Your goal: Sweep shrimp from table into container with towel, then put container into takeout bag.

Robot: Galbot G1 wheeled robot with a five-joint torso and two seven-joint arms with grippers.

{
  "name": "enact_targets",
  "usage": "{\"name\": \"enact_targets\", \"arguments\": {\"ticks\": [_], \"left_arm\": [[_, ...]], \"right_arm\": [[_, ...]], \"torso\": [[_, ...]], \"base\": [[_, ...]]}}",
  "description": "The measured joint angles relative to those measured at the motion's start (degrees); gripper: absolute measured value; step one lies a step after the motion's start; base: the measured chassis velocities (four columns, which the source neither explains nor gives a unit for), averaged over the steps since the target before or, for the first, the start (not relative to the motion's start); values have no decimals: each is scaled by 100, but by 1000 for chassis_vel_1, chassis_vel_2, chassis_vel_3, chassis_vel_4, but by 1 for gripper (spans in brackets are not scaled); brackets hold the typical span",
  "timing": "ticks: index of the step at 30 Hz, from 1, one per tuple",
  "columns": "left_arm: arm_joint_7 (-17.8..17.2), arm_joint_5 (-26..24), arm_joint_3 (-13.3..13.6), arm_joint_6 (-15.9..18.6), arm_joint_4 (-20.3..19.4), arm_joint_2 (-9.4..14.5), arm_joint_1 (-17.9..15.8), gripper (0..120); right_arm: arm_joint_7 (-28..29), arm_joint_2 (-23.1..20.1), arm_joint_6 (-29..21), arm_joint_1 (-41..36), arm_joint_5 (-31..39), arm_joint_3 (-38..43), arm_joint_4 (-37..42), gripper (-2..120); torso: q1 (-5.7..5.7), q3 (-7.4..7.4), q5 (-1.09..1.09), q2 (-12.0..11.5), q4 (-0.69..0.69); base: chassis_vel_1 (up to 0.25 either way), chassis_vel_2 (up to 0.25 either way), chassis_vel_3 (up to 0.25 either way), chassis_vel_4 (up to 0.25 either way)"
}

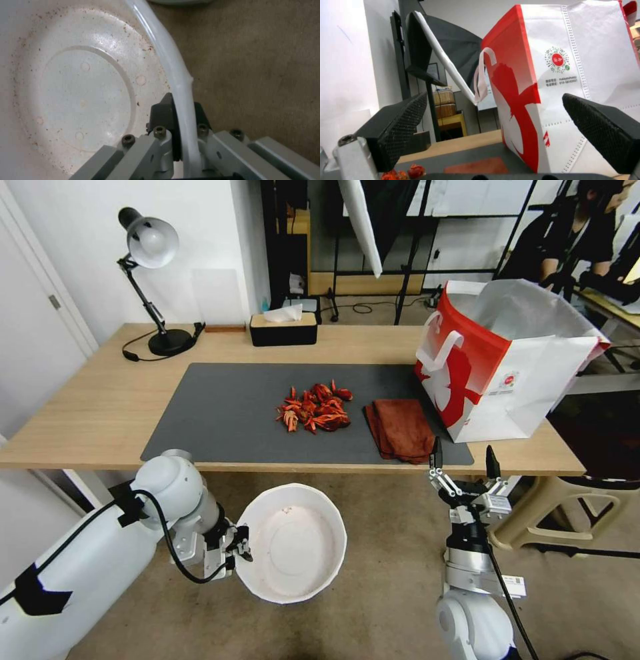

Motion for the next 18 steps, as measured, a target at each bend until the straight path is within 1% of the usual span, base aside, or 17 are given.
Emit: {"name": "enact_targets", "arguments": {"ticks": [2, 5, 6, 7, 9, 11, 12, 15, 18], "left_arm": [[0, 64, 54, 1, 150, -101, -39, 0], [0, 99, 80, 2, 238, -154, -69, 0], [0, 159, 108, 3, 372, -242, -123, 0], [0, 159, 108, 3, 372, -242, -123, 0], [0, 247, 148, 4, 573, -349, -244, 0], [0, 258, 165, 4, 613, -365, -276, 0], [0, 298, 220, 5, 706, -407, -353, 0], [0, 332, 282, 6, 762, -448, -428, 0], [0, 405, 378, 8, 816, -554, -525, 0]], "right_arm": [[0, -17, -7, 1, 15, 8, 6, 100], [0, -25, -9, 1, 27, 15, 8, 100], [-1, -41, -10, 0, 41, 20, 9, 100], [-1, -41, -10, 0, 41, 20, 9, 100], [-5, -63, -9, -3, 59, 24, 11, 100], [-5, -67, -9, -2, 63, 25, 12, 100], [-6, -70, -9, 7, 75, 28, 12, 100], [-7, -77, -9, 18, 84, 29, 10, 100], [-8, -103, -9, 62, 94, 31, -62, 100]], "torso": [[0, 0, 0, 0, 0], [0, 0, 0, 0, 0], [0, 0, 0, 0, 0], [0, 0, 0, 0, 0], [0, 0, 0, 0, 0], [0, 0, 0, 0, 0], [0, 1, 0, 0, 0], [0, 0, 0, 0, 0], [0, 1, 1, 0, 0]], "base": [[0, 0, 0, 0], [0, 0, 0, 0], [0, 0, 0, 0], [0, 0, 0, 0], [0, 0, 0, 0], [0, 0, 0, 0], [0, 0, 0, 0], [0, 0, 0, 0], [0, 0, 0, 0]]}}
